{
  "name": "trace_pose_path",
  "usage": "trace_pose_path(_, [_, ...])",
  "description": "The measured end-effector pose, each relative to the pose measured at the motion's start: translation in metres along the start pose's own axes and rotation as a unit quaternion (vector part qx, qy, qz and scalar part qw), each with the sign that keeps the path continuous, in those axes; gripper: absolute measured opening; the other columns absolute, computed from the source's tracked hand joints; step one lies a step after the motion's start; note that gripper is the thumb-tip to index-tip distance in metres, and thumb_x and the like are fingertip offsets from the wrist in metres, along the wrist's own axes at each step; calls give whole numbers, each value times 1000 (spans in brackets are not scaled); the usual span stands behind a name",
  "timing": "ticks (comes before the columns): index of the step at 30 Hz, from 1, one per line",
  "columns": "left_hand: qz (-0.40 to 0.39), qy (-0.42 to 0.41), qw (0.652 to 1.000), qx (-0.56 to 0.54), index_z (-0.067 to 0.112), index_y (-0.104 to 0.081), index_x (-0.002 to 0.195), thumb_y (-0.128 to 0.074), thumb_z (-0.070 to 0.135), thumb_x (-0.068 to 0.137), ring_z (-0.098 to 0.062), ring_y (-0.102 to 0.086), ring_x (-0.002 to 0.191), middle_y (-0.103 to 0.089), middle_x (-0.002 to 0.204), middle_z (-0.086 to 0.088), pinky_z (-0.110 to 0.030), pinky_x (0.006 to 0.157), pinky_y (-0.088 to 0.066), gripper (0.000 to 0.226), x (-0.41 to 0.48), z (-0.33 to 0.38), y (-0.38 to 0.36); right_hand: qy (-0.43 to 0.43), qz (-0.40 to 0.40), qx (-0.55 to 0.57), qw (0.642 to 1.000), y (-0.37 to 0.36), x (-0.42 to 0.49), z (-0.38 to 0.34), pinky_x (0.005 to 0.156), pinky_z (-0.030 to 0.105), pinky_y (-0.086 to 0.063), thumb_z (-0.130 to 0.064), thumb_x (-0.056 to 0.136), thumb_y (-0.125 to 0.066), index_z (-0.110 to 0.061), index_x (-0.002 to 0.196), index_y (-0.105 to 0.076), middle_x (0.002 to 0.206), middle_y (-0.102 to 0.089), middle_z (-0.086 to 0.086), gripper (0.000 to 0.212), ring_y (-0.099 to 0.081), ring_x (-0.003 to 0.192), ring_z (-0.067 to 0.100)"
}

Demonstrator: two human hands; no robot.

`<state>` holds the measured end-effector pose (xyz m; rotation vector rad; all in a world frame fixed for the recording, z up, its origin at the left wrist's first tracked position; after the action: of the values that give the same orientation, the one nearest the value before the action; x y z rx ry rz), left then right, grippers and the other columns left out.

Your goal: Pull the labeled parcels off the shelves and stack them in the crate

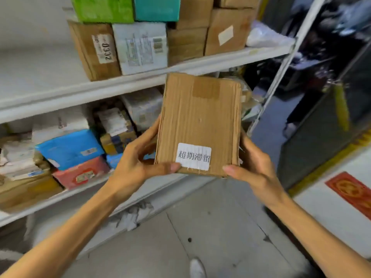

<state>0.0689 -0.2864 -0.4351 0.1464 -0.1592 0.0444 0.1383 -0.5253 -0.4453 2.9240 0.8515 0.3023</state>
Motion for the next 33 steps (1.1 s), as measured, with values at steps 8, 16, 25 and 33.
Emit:
trace_pose_path(8, [-226,-9,972,-59,34,-32,149,-82,8,69,-7,-42,136,-47,145,17,-23,95,-50,98,93,-35,-158,-86,216,-16,973,116,-90,43,105,18,-39,-27,85,-64,-18,156,-5,157,-32,-1,93,-35,141,10])
trace_pose_path(16, [-406,20,911,-70,32,-38,147,-87,17,63,-10,-52,127,-58,136,12,-27,97,-50,98,155,-53,-335,-135,420,-6,898,210,-185,72,93,15,-46,-20,88,-60,-29,155,-11,147,-42,-17,84,-46,131,1])
trace_pose_path(25, [-592,58,801,-61,39,-52,133,-83,23,57,-9,-63,112,-68,120,10,-16,79,-53,84,179,-78,-485,-193,607,52,769,236,-257,119,87,9,-45,-7,90,-62,-22,155,-7,145,-36,-16,87,-50,114,-17])
trace_pose_path(33, [-757,85,647,-21,37,-47,138,-83,32,52,-12,-64,112,-68,120,9,-21,80,-56,93,192,-96,-623,-190,768,87,606,255,-282,156,96,15,-44,-19,83,-70,-28,154,-17,151,-37,-16,89,-44,131,-3])
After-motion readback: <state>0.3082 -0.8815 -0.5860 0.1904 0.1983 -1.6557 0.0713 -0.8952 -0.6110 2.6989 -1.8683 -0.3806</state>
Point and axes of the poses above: each hand's wrist, its own x-axis towards the middle knuckle, its own y-axis out of the back of the hand, z = x × y, the point moved 2 cm from there along x, towards the middle knuckle
